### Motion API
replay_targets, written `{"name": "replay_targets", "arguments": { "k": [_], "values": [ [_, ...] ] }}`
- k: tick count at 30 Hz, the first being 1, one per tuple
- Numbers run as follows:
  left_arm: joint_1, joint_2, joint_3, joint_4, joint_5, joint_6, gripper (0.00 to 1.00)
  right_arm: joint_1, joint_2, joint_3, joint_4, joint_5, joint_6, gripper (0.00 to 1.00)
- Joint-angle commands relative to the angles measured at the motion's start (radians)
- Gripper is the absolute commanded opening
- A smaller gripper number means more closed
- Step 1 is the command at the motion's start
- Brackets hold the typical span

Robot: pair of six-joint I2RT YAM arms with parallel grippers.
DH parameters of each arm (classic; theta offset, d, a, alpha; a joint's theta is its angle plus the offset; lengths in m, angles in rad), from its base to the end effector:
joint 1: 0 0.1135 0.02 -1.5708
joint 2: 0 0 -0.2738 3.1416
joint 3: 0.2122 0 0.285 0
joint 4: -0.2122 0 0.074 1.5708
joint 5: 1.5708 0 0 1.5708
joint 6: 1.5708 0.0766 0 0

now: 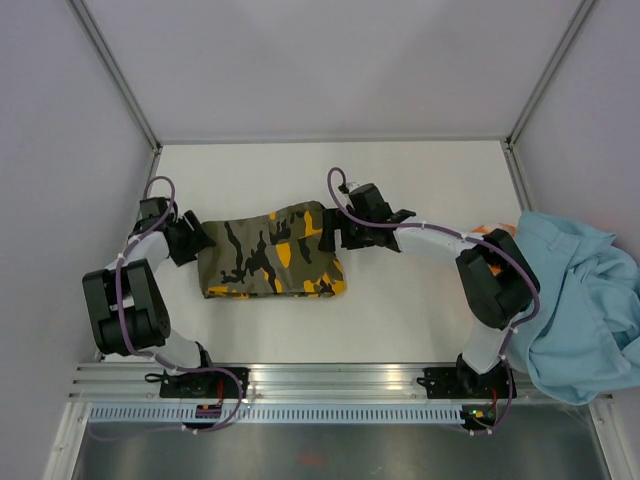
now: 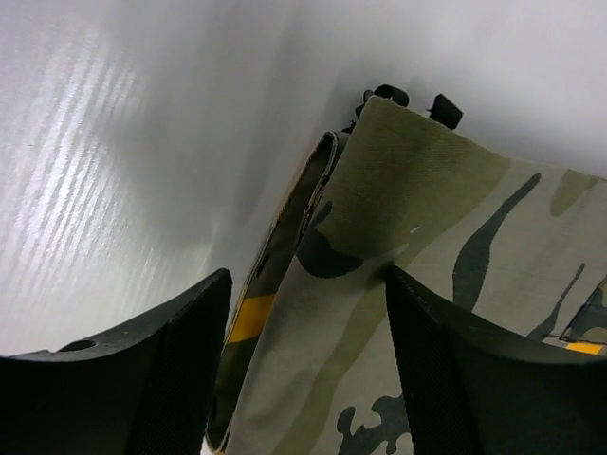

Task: Fold and stack the trousers
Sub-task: Neatly place the folded trousers to the corner

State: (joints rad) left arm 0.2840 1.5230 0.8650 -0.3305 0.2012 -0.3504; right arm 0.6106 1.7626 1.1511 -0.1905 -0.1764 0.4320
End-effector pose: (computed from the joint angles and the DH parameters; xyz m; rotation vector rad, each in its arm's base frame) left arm 0.3365 0.0823 0.1396 -0.7228 2.4493 -0.2829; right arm 0.3517 0.2625 0.1641 -0.3085 2.4541 0.6875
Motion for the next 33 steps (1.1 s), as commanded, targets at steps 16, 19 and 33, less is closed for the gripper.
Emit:
{"name": "replay_targets", "arguments": {
  "k": [16, 19, 33],
  "values": [
    [-0.003, 0.039, -0.032, -0.057, -0.061, -0.036, 0.02, 0.028, 0.187, -0.089, 0.315, -0.110, 0.192, 0.40],
    [0.006, -0.027, -0.040, -0.111, -0.176, -0.035, 0.02, 0.064, 0.161, -0.109, 0.324, -0.124, 0.203, 0.34],
    [0.038, -0.259, -0.147, -0.033, -0.779, 0.149, 0.02, 0.417, 0.095, -0.176, 0.424, 0.040, 0.458, 0.16]
  ]
}}
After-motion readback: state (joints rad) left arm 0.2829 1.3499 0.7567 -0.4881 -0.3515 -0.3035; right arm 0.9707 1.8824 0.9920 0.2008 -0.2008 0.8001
